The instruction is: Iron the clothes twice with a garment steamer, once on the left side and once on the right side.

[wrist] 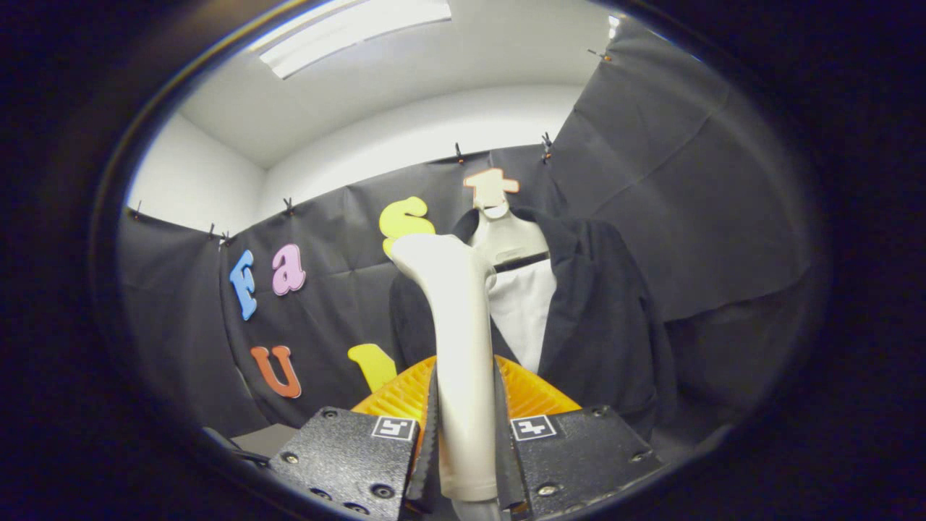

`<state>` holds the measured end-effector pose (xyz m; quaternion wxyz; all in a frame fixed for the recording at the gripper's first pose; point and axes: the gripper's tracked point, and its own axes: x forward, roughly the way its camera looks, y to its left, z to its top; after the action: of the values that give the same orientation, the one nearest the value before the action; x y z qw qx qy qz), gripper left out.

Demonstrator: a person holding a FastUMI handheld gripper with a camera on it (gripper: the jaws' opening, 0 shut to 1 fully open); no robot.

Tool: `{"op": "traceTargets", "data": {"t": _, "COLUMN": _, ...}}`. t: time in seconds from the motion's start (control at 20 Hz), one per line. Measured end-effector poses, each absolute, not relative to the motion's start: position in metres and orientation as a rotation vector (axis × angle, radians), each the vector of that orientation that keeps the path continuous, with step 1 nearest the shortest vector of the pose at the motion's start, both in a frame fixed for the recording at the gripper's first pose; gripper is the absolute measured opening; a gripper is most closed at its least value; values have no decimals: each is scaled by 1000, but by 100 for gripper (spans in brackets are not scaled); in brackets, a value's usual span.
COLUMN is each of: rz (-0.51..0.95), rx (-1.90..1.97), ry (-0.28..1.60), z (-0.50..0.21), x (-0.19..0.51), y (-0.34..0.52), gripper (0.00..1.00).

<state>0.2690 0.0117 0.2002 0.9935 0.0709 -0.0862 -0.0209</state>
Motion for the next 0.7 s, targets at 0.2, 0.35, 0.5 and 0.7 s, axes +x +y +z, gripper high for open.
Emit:
{"op": "traceTargets", "data": {"t": 0.2, "rz": -74, "rx": 113, "ry": -212, "z": 218, "x": 296, "y": 6, "gripper": 34}}
{"op": "traceTargets", "data": {"t": 0.35, "rz": -87, "rx": 82, "ry": -233, "z": 226, "x": 311, "y": 8, "gripper": 34}}
{"op": "traceTargets", "data": {"t": 0.5, "rz": -100, "rx": 40, "ry": -235, "z": 222, "x": 324, "y": 15, "gripper": 34}}
{"op": "traceTargets", "data": {"t": 0.7, "rz": -155, "rx": -12, "ry": -242, "z": 218, "x": 333, "y": 17, "gripper": 34}}
